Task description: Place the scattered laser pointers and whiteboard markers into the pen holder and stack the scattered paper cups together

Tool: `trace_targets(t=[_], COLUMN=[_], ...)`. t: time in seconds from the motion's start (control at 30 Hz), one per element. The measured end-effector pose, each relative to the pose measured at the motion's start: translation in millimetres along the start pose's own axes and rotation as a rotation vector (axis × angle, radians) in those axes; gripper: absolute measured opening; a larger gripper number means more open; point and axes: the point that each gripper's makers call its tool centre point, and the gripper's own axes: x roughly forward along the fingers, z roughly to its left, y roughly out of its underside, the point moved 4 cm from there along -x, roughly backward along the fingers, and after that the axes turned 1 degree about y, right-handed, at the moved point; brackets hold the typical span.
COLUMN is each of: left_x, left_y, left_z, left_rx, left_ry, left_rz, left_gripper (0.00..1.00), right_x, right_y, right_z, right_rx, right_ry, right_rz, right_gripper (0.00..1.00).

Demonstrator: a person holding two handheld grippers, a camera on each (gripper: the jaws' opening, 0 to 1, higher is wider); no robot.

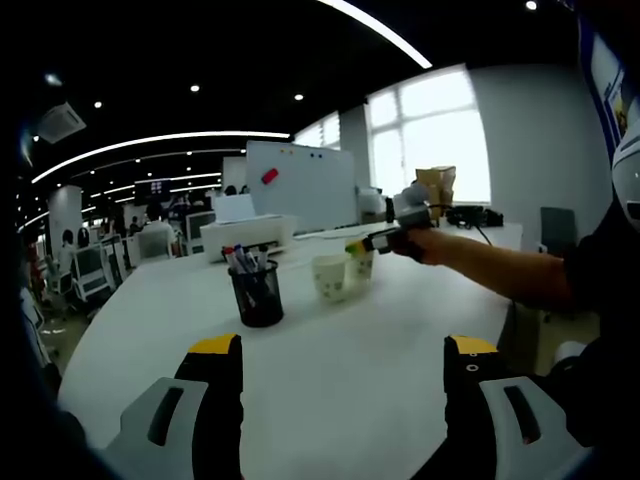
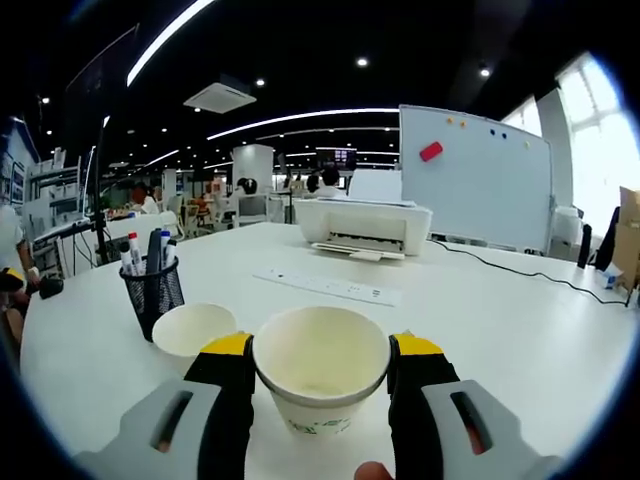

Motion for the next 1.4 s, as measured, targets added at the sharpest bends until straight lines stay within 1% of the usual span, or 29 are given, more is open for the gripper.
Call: trace_targets(t=[0.13, 0.4, 0.87, 1.3, 1.4], left_x=[-0.6, 0.3, 3.2, 3.4, 3.3], left_y=[-0.2, -1.0, 0.7, 1.0, 1.5], left_z=[0.0, -0.8, -0.7, -1.2, -1.5], left_rx=[0.000, -0.017, -0.020, -0.021, -0.021], left_ry=[-0.001, 0.012, 0.016, 0.017, 0.017], left_rz=[-0.001, -0.007, 0.003, 0.004, 0.006], left_gripper=[0.85, 0.85, 0.85, 0.85, 0.84], right_x=[-2.0, -7.5, -14.0, -17.0, -15.8], right_y=[-0.6, -2.8, -13.6, -15.4, -12.0], right_z=[-2.2, -7.0, -15.2, -18.4, -21.9], right_rx=[-0.002, 0.001, 0.014, 0.014, 0.016], right_ry=[0.012, 0.025, 0.043, 0.052, 0.060], right_rz=[0.002, -0.014, -0.052, -0.057, -0.046], right_gripper=[0.48, 0.48, 0.48, 0.48, 0.48])
